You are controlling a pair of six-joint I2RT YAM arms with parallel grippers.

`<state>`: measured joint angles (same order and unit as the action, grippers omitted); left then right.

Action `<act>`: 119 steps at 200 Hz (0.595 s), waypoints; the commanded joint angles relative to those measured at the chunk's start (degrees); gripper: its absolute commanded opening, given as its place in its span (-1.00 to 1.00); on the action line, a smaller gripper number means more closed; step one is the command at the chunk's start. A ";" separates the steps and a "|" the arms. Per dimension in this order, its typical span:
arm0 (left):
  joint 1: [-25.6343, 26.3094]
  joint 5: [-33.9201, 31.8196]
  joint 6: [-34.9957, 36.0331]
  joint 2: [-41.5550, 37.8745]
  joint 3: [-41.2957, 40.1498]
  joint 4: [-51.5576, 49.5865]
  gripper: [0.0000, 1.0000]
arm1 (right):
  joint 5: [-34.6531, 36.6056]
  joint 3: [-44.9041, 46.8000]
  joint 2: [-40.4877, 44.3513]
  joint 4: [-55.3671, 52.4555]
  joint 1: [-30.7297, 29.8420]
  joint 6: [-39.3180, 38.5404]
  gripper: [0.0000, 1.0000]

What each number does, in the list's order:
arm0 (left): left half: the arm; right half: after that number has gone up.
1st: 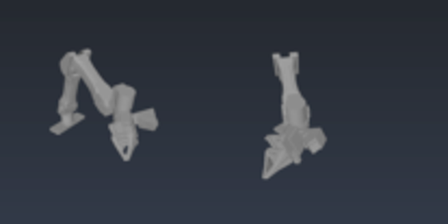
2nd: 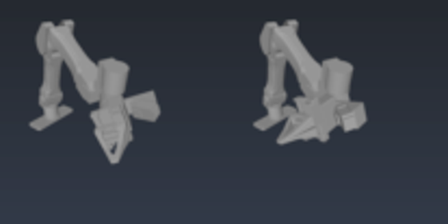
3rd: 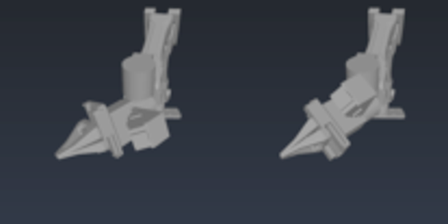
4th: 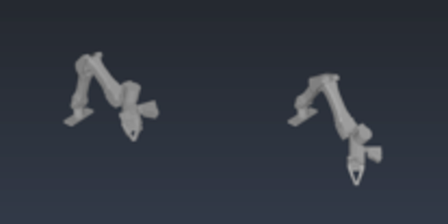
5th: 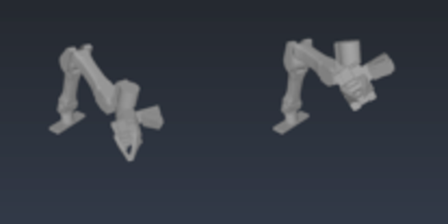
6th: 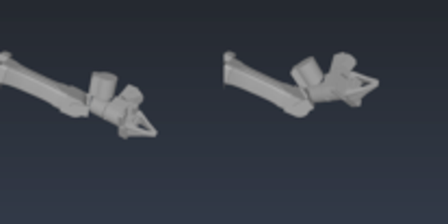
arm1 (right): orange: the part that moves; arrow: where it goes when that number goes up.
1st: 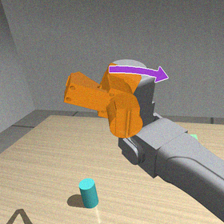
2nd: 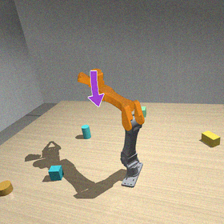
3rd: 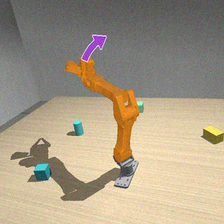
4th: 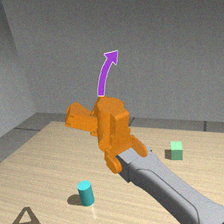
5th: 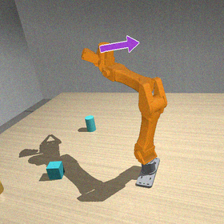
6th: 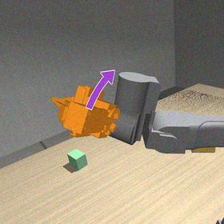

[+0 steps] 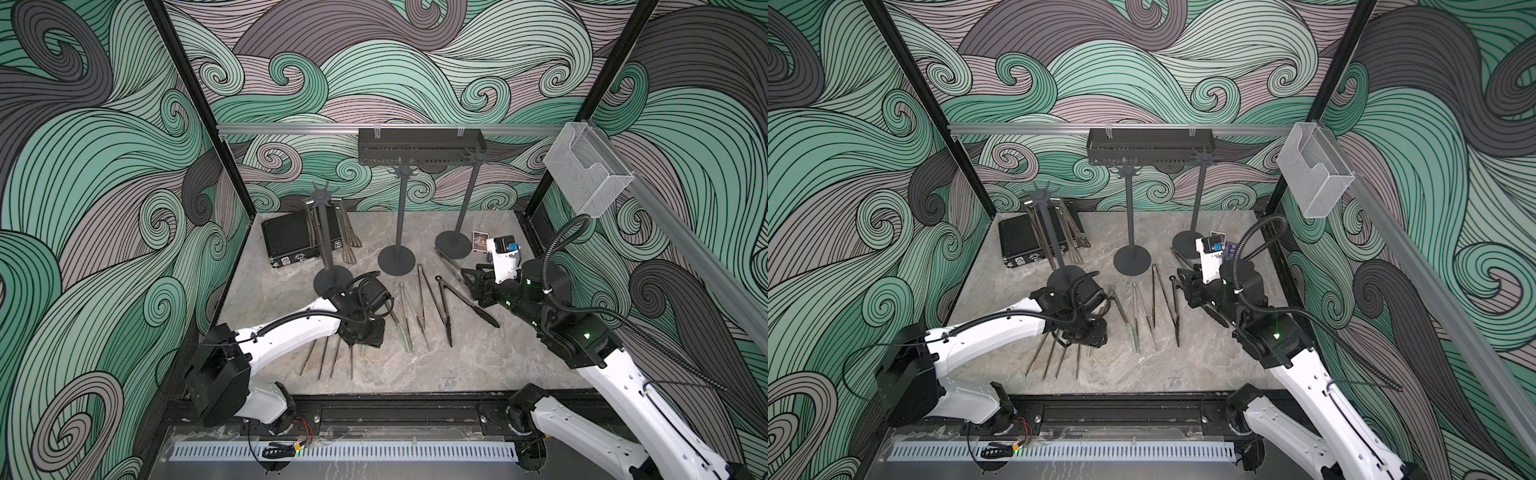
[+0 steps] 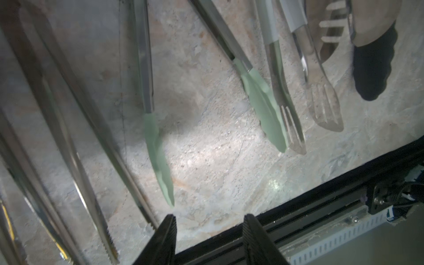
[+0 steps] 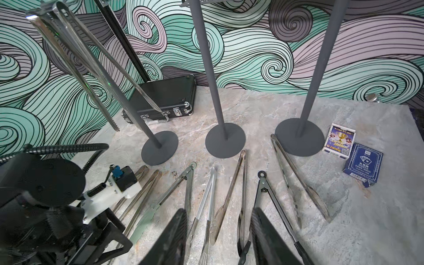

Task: Hang food tongs on kitchen utensil racks
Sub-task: Pick up the food tongs from the center of the board.

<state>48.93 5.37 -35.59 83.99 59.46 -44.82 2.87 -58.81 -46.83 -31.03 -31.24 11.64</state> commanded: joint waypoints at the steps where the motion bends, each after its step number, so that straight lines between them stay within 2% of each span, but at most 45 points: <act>1: 0.82 -0.73 -0.89 4.31 6.16 4.09 -0.03 | 1.61 0.93 0.93 -1.59 0.89 1.36 -0.03; 41: 1.06 -2.51 -6.23 12.07 12.11 3.81 -0.02 | 1.16 1.85 1.74 -2.01 2.17 0.96 0.02; 76: 0.97 -5.87 -8.98 18.46 16.42 -0.36 0.04 | 0.61 2.23 2.56 -2.46 3.28 -0.30 0.06; 119: 0.89 -8.97 -10.41 21.05 17.17 1.56 0.04 | -0.93 2.95 2.80 -2.40 5.03 -1.17 0.09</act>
<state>49.65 0.16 -43.57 104.22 74.85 -42.41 2.94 -56.55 -44.31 -33.30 -27.11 11.70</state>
